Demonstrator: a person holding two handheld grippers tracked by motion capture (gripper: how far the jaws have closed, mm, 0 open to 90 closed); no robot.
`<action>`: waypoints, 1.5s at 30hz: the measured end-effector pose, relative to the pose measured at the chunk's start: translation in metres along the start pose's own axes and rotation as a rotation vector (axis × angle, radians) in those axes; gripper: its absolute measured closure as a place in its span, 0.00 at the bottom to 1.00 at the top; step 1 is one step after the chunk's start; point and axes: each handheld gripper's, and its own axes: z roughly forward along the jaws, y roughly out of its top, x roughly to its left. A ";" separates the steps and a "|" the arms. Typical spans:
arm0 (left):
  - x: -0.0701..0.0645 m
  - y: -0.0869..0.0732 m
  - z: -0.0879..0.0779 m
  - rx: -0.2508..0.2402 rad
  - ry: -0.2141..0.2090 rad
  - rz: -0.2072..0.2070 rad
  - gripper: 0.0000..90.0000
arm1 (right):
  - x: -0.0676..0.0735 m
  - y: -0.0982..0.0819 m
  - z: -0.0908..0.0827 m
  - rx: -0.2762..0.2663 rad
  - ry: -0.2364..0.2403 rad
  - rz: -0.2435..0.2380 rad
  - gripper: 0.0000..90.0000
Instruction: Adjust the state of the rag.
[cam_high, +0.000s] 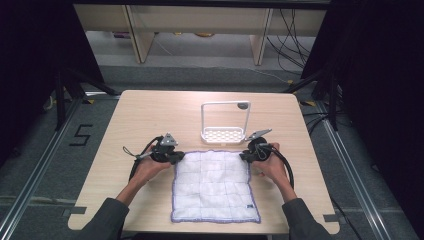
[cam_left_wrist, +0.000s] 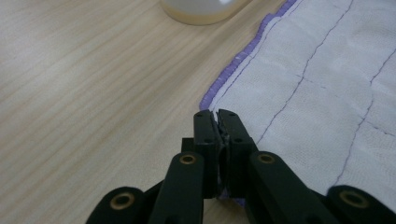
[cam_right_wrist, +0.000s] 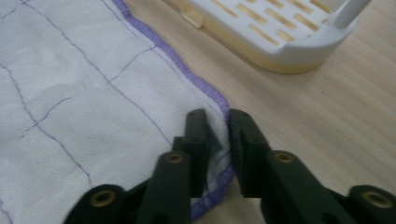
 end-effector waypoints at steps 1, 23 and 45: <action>0.000 0.000 0.000 0.000 0.000 0.000 0.97 | 0.001 0.001 -0.001 0.002 -0.001 0.000 0.94; -0.012 0.020 -0.085 -0.212 0.047 0.111 0.98 | 0.034 0.018 -0.092 -0.254 -0.038 -0.215 0.96; -0.080 -0.058 -0.090 -0.133 -0.071 0.201 0.97 | 0.081 -0.060 -0.090 -0.173 0.024 -0.291 0.96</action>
